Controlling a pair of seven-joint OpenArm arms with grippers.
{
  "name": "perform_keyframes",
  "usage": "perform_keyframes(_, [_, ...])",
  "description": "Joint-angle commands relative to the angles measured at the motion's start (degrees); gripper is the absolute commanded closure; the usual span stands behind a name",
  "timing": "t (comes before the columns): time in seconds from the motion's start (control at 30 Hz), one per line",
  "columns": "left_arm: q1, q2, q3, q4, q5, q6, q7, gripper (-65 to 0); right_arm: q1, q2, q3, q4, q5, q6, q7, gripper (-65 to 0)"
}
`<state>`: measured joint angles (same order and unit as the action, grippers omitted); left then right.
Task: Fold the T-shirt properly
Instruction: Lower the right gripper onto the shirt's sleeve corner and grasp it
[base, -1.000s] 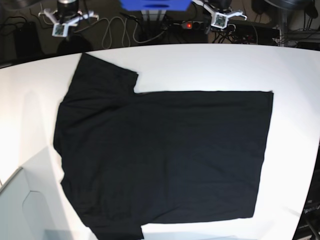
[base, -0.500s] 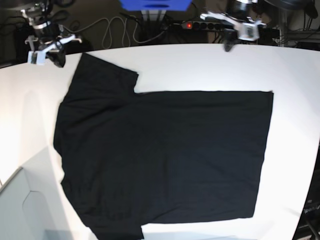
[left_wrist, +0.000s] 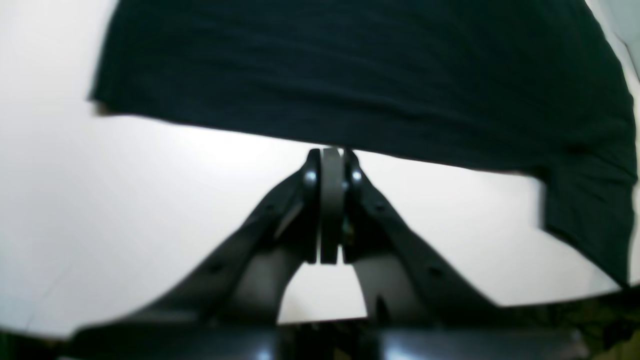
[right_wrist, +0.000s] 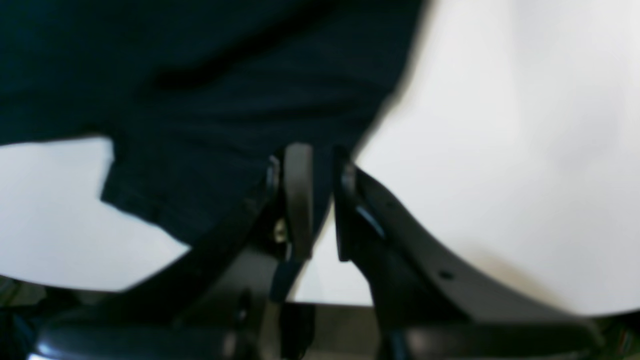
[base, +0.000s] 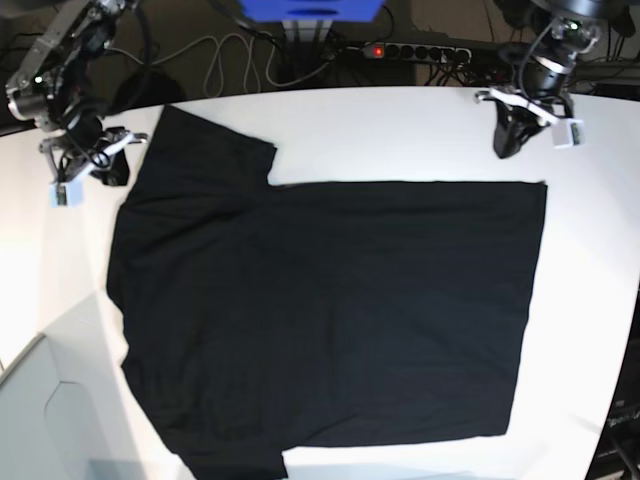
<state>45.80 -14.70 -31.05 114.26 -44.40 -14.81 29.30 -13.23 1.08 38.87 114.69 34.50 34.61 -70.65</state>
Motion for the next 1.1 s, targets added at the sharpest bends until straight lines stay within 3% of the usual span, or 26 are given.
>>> perform_keyframes(0.0, [-0.5,0.1,-1.6,0.7,-0.6,-0.5,0.3,-0.7,2.1,0.9,0.8,0.6,1.9,2.4,-1.6,-10.6])
perform_keyframes(0.13, [-2.9,2.1,-5.0,0.0,-0.6,-0.5,5.4,-6.4,8.9,0.8,2.5,-2.7,3.5,3.8,-8.0,-13.7])
perform_keyframes(0.3, [-3.1,3.6,-7.4,-0.1,-0.6,-0.5,6.6,-15.8,10.6,0.7,4.3,-9.7,3.7,-1.6,-8.1,-14.0])
perform_keyframes(0.43, [-3.2,3.7,-7.6,-0.1,-0.5,-0.5,6.6,-19.4,12.1,1.2,4.2,-15.0,3.9,-1.1,-8.4,-15.4])
perform_keyframes(0.6, [-3.0,3.7,-7.6,-0.1,-0.5,-0.5,6.6,-22.4,14.6,4.2,3.2,-21.1,5.4,4.8,-9.3,-28.3])
perform_keyframes(0.73, [-2.9,3.7,-7.6,-0.3,-0.5,-0.5,6.5,-22.4,17.0,6.5,7.4,-29.6,9.9,5.4,-9.3,-35.0])
perform_keyframes(0.97, [-2.9,3.7,-7.6,-1.7,-0.5,-0.5,6.6,-22.4,21.7,15.0,13.7,-52.3,16.4,5.4,-9.3,-36.9])
perform_keyframes(1.07, [-3.0,3.7,-7.6,-1.7,-0.5,-0.5,6.6,-22.4,22.1,15.9,13.3,-53.0,16.6,5.4,-9.3,-36.6])
